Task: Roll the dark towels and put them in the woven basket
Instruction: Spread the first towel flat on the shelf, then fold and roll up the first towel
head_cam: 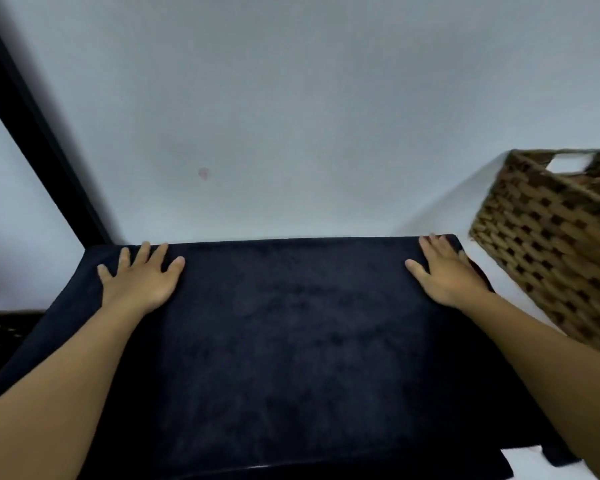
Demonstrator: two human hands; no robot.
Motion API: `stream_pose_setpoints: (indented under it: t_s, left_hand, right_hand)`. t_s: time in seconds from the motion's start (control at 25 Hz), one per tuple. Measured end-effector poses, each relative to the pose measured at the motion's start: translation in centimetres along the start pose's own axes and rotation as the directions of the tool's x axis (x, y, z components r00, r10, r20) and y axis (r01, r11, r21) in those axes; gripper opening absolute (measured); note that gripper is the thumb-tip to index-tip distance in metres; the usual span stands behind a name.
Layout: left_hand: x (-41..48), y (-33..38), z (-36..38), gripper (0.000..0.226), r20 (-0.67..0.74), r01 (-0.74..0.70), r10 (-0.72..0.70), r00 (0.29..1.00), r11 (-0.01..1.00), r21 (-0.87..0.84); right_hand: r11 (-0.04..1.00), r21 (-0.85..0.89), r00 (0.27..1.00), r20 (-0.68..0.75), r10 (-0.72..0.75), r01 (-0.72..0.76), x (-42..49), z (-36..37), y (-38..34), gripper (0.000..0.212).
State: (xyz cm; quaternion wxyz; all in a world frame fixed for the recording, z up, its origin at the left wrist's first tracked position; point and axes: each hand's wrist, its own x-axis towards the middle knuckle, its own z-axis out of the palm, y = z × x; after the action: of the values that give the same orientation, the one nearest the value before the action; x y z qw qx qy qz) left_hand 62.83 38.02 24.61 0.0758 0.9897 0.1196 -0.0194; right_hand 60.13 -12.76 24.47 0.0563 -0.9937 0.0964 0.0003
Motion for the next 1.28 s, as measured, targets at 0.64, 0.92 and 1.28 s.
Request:
stream_pose_setpoints:
  t_s: [0.64,0.92,1.28]
  left_hand:
    - [-8.8,27.5,4.0,0.059,0.132,-0.798,0.789,0.600,0.602,0.034]
    - [-6.4,39.3,5.9,0.047,0.013,-0.853,0.856,0.516,0.515,-0.089]
    - [-5.5,39.7,7.2,0.066,0.024,-0.839,0.840,0.542,0.543,-0.046]
  right_hand:
    - [0.993,0.100,0.998,0.046,0.051,-0.055,-3.5,0.0,1.2,0.062]
    - [0.966,0.249,0.997,-0.020,0.081,-0.073,-3.5,0.2,1.7,0.055]
    - [0.839,0.528,0.960,-0.139,0.241,-0.134,-2.5,-0.6,3.4,0.056]
